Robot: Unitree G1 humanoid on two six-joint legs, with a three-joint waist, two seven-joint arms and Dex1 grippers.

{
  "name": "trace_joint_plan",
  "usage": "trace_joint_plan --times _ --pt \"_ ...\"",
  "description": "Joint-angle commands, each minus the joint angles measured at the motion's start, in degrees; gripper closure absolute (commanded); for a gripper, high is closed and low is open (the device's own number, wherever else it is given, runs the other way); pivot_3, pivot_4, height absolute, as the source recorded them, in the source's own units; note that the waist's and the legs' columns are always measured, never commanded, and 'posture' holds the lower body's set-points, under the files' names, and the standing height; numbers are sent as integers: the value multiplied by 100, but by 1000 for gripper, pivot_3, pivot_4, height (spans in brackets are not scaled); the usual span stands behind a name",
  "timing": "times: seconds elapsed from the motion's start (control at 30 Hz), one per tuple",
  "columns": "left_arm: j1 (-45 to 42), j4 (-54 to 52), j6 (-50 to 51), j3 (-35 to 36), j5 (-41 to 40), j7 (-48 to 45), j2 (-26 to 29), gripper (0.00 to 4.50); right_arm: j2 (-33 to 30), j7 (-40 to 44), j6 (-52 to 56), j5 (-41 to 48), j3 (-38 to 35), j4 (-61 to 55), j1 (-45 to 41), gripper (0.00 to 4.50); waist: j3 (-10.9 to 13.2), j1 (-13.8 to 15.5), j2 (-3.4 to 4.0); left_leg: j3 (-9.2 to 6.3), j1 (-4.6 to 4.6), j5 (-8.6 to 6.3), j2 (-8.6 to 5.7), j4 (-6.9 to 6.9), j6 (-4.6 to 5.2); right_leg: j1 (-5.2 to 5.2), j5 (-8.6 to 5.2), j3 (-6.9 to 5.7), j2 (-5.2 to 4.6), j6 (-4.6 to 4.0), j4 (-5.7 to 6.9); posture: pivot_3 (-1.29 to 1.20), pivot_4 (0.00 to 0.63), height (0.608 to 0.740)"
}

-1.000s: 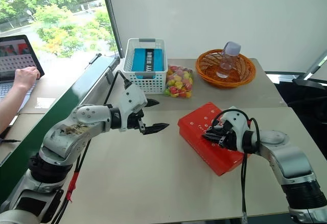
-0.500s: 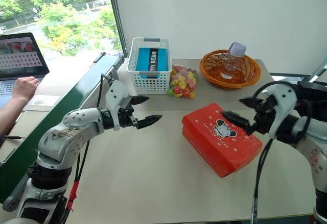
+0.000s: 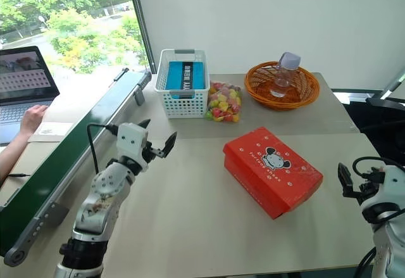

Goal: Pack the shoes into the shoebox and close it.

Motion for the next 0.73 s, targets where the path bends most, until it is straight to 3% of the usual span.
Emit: trace_joint_plan --times 0.03,0.3,0.73 --pt "210 161 -447 143 61 190 -142 0 333 -293 -418 -49 21 -129 106 31 0 -6 2 2 0 -12 -1 -2 -19 -3 0 0 -4 0 2 0 150 740" --pt "521 862 -896 137 194 222 -224 0 1055 -720 -854 -422 684 -24 167 31 -3 -19 8 10 -3 -16 2 -8 -26 -12 -1 -1 -9 -4 -2 0 150 740" --pt "675 1653 -1572 136 309 232 -299 0 1075 -906 -1363 -498 769 683 10 31 -3 -12 11 13 -5 -17 3 -16 -27 -19 -5 -2 -13 -7 -3 0 150 740"
